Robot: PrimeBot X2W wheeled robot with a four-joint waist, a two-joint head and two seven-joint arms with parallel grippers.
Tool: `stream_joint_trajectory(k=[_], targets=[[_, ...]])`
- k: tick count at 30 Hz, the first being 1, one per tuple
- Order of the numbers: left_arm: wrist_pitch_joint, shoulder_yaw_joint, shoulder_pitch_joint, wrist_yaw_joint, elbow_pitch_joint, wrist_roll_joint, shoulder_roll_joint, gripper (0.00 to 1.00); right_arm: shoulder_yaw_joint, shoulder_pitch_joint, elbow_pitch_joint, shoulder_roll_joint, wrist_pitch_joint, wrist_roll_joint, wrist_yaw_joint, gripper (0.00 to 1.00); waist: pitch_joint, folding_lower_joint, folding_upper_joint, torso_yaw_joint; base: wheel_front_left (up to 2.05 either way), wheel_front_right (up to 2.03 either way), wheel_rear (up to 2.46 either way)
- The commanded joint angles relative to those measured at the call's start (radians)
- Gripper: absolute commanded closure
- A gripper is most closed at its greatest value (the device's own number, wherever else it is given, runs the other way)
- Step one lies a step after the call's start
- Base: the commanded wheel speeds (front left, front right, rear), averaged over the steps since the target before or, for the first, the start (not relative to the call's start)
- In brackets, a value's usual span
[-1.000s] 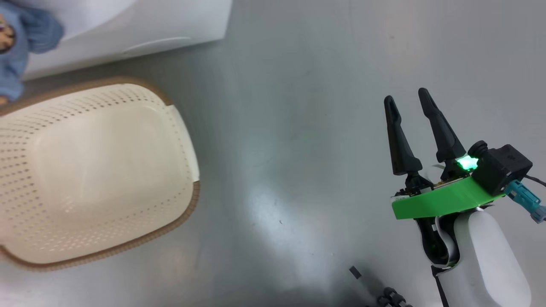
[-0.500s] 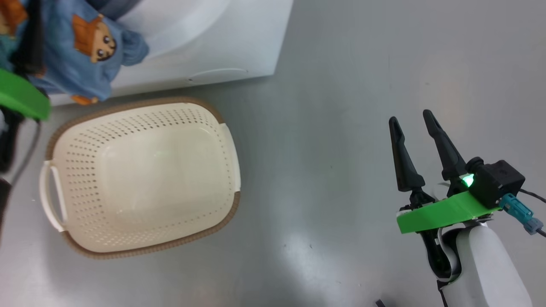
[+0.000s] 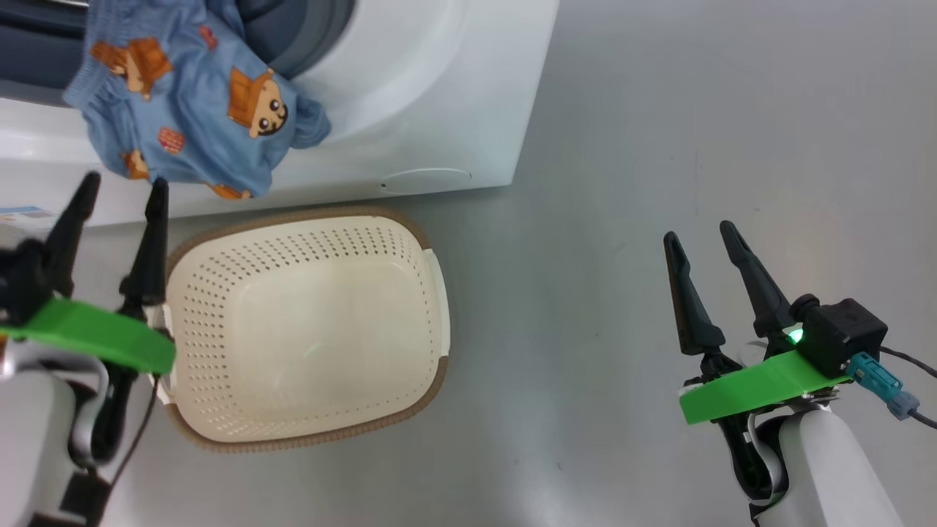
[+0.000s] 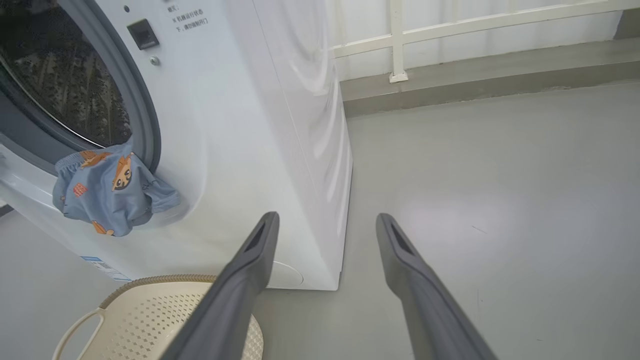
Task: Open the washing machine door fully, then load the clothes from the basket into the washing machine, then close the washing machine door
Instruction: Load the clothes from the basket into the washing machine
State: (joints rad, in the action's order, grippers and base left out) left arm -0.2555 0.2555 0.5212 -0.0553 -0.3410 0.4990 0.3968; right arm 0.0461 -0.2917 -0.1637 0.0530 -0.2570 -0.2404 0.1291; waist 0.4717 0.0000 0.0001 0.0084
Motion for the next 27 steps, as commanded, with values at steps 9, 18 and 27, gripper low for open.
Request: stream_joint_trajectory(k=[9, 18, 27], targets=[[-0.006, -0.147, -0.192, 0.028, 0.16, -0.055, -0.062, 0.0, 0.02, 0.032, 0.019, -0.003, -0.005, -0.007, 0.002, 0.0, -0.033, 0.0, -0.0001, 0.012, 0.0, 0.0, 0.0], [-0.006, -0.211, -0.302, 0.011, 0.21, -0.108, -0.174, 0.0, 0.025, 0.039, 0.015, -0.003, -0.005, -0.014, 0.002, 0.0, -0.045, 0.0, -0.0001, 0.006, 0.0, 0.0, 0.0], [-0.006, -0.242, -0.301, -0.019, 0.198, -0.154, -0.218, 0.0, 0.036, 0.036, 0.006, -0.003, -0.005, -0.016, 0.002, 0.0, -0.052, 0.0, -0.0001, -0.003, 0.0, 0.0, 0.0]])
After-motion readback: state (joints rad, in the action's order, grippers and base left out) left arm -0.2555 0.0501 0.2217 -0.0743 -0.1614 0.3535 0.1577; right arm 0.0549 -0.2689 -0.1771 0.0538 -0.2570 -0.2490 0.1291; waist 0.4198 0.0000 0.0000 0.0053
